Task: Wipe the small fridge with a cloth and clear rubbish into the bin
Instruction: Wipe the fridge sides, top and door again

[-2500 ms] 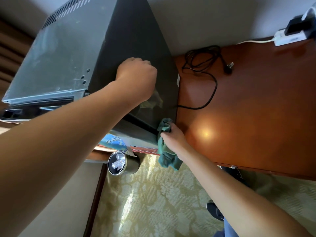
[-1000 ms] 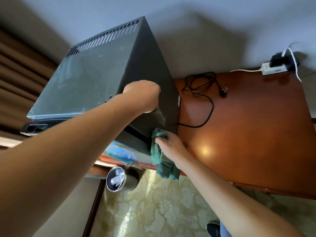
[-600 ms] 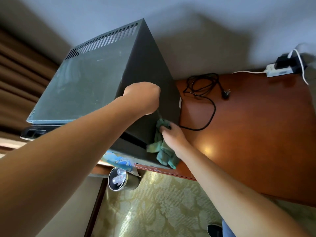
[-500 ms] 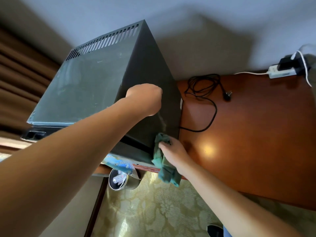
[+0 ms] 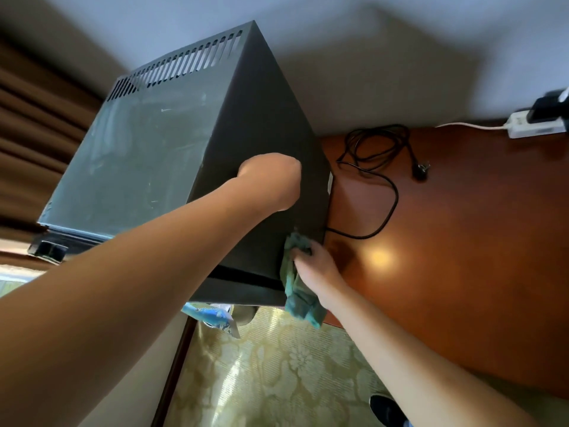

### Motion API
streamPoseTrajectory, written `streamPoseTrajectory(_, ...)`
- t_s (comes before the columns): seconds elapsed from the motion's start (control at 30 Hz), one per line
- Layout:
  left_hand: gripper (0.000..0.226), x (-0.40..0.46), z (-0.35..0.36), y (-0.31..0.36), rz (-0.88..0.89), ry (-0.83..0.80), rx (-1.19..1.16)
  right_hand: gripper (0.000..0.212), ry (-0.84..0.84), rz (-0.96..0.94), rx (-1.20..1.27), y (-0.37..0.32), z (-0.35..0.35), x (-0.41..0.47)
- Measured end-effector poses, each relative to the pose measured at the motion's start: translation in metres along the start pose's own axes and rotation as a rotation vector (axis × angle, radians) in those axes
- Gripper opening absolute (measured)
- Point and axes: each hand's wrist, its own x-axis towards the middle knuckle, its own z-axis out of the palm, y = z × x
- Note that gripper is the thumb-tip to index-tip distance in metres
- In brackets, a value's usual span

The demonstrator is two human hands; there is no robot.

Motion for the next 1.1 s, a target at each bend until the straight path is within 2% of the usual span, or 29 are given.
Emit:
streamPoseTrajectory(0.1, 0.051, 0.009, -0.004, 0.009, -0.013, -0.052, 0.004, 0.016, -0.083, 0.055, -0.036, 0.001, 0.001, -0.017)
streamPoseTrajectory(0.23, 0.046, 0.021, -0.011, 0.018, -0.023, -0.037, 0.019, 0.022, -0.086, -0.112, 0.043, -0.045, -0.002, 0.000)
streamPoseTrajectory(0.3, 0.044, 0.028, -0.010, 0.022, -0.009, -0.015, 0.040, 0.021, -0.044, -0.137, 0.071, -0.057, -0.008, 0.022)
streamPoseTrajectory(0.4, 0.047, 0.039, -0.008, 0.032, -0.003, -0.043, 0.059, 0.041, 0.019, -0.039, 0.013, -0.027, -0.016, 0.056)
streamPoseTrajectory(0.5, 0.052, 0.052, -0.009, 0.039, -0.007, -0.101, 0.054, 0.031, -0.028, 0.095, -0.057, 0.005, -0.015, 0.036)
streamPoseTrajectory(0.57, 0.053, 0.058, -0.010, 0.041, -0.009, -0.127, 0.057, 0.029, -0.089, 0.115, -0.097, 0.012, -0.007, 0.012)
streamPoseTrajectory(0.67, 0.052, 0.068, -0.015, 0.043, 0.003, -0.122, 0.092, 0.038, -0.132, -0.008, -0.128, -0.007, -0.001, -0.007)
streamPoseTrajectory(0.77, 0.047, 0.077, -0.022, 0.040, 0.030, -0.054, 0.151, 0.038, -0.116, -0.116, -0.059, -0.048, -0.006, 0.022)
streamPoseTrajectory(0.87, 0.045, 0.083, -0.029, 0.039, 0.049, -0.007, 0.183, 0.048, -0.014, -0.126, -0.086, -0.058, -0.019, 0.063)
streamPoseTrajectory(0.93, 0.048, 0.086, -0.033, 0.039, 0.054, -0.018, 0.192, 0.054, 0.033, -0.045, -0.133, -0.041, -0.024, 0.077)
streamPoseTrajectory(1.03, 0.050, 0.091, -0.038, 0.035, 0.056, -0.021, 0.180, 0.034, 0.010, 0.135, -0.054, -0.006, -0.020, 0.064)
streamPoseTrajectory(1.1, 0.049, 0.093, -0.042, 0.032, 0.054, -0.022, 0.166, 0.026, -0.040, 0.179, -0.063, 0.002, -0.011, 0.035)
